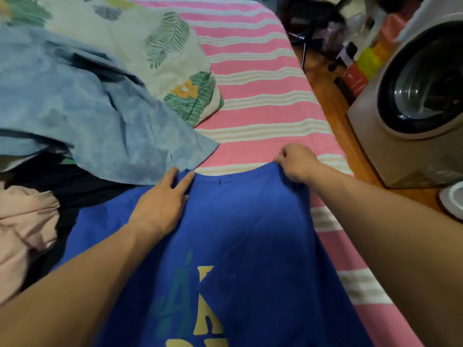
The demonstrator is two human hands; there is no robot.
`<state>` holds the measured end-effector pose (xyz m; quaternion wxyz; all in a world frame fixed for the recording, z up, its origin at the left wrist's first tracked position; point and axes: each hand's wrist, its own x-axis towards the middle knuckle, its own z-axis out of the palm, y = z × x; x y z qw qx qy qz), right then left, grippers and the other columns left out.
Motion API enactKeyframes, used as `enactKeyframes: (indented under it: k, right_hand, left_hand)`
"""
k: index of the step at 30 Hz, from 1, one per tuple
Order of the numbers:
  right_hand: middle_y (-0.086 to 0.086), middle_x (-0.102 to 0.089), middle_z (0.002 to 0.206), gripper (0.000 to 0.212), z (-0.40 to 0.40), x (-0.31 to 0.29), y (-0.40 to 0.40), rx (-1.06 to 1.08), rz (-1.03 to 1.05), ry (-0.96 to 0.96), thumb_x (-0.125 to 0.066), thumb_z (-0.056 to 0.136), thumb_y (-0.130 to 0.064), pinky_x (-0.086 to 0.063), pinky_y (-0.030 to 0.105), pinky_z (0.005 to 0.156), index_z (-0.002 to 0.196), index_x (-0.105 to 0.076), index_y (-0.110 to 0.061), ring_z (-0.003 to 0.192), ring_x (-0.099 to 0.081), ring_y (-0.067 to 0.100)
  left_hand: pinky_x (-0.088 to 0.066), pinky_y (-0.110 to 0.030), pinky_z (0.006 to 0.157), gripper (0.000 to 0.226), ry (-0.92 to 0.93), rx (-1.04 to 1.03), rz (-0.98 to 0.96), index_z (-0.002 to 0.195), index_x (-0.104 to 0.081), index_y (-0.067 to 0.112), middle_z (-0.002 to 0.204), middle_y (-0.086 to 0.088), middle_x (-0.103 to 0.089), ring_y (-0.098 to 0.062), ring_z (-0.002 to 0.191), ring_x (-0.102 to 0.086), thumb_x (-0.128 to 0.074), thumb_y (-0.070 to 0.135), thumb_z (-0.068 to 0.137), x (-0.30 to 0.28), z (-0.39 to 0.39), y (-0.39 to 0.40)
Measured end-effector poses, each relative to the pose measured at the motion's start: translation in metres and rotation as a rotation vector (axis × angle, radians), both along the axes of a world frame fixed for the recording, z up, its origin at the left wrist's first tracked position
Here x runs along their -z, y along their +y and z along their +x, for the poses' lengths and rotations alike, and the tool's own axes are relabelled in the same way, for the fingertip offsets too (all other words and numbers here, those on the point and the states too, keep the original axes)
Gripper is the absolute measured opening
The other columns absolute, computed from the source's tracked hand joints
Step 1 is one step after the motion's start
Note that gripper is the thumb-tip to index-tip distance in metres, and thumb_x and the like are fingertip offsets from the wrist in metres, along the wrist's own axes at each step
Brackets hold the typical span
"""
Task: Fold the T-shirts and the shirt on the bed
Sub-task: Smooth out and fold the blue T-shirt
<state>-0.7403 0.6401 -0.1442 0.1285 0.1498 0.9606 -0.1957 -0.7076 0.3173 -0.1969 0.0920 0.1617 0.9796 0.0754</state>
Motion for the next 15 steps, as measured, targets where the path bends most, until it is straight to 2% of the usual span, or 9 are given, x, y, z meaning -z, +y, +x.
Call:
enactKeyframes:
  k: [2,6,8,10,11,13,15]
  right_hand:
    - [0.011,-0.061,0.089,0.023,-0.001,0.006,0.006,0.073,-0.01,0.022,-0.058,0.101,-0.025,-0.037,0.029,0.071,0.084,-0.059,-0.009,0.087,-0.058,0.032]
    - [0.005,-0.063,0.087,0.021,0.008,0.018,0.006,0.093,-0.056,0.07,-0.06,0.098,-0.032,-0.043,0.035,0.065,0.088,-0.057,-0.014,0.081,-0.058,0.027]
    - [0.008,-0.062,0.103,0.02,0.02,0.018,0.0,0.075,-0.007,0.218,-0.056,0.098,-0.034,-0.047,0.04,0.08,0.102,-0.06,-0.015,0.095,-0.056,0.029]
    - [0.011,-0.058,0.116,0.027,0.052,0.015,-0.009,-0.01,0.074,0.409,-0.053,0.098,-0.026,-0.043,0.044,0.092,0.12,-0.06,-0.011,0.106,-0.051,0.032]
    - [0.011,-0.057,0.117,0.029,0.078,0.012,-0.016,-0.068,0.077,0.49,-0.053,0.097,-0.021,-0.042,0.043,0.093,0.123,-0.06,-0.01,0.106,-0.05,0.031]
    - [0.007,-0.057,0.116,0.029,0.146,0.004,-0.026,-0.148,0.058,0.56,-0.056,0.093,-0.016,-0.043,0.038,0.091,0.121,-0.061,-0.011,0.103,-0.051,0.026]
    - [0.003,-0.055,0.12,0.03,0.224,0.001,-0.029,-0.102,0.043,0.493,-0.063,0.091,-0.015,-0.043,0.033,0.093,0.122,-0.062,-0.013,0.107,-0.05,0.022]
  left_hand:
    - [-0.049,-0.041,0.087,0.055,0.016,-0.009,-0.009,0.16,-0.017,0.036,0.164,-0.002,-0.014,-0.032,0.129,-0.048,-0.034,0.035,0.108,0.006,0.004,0.001]
    - [-0.048,-0.042,0.088,0.053,0.019,-0.005,-0.067,0.158,-0.018,0.035,0.16,-0.002,-0.02,-0.031,0.127,-0.048,-0.033,0.031,0.107,0.006,0.001,0.004]
    - [-0.046,-0.04,0.088,0.051,-0.01,-0.01,-0.085,0.158,-0.021,0.035,0.16,-0.002,-0.023,-0.031,0.127,-0.049,-0.029,0.034,0.108,0.003,-0.002,0.006]
    - [-0.045,-0.039,0.089,0.051,-0.064,-0.006,-0.131,0.158,-0.022,0.036,0.161,-0.001,-0.023,-0.031,0.129,-0.049,-0.029,0.033,0.107,0.0,-0.006,0.009]
    - [-0.046,-0.04,0.092,0.053,-0.106,-0.009,-0.156,0.159,-0.021,0.037,0.161,-0.002,-0.022,-0.031,0.131,-0.048,-0.03,0.031,0.107,-0.003,-0.009,0.01]
    - [-0.043,-0.045,0.106,0.06,-0.229,-0.05,-0.202,0.16,-0.019,0.036,0.163,-0.004,-0.016,-0.032,0.141,-0.038,-0.037,0.026,0.103,-0.007,-0.014,0.016]
    - [-0.029,-0.05,0.118,0.066,-0.211,-0.074,-0.219,0.159,-0.022,0.029,0.166,-0.012,-0.006,-0.037,0.149,-0.021,-0.044,0.023,0.098,-0.018,0.0,0.029]
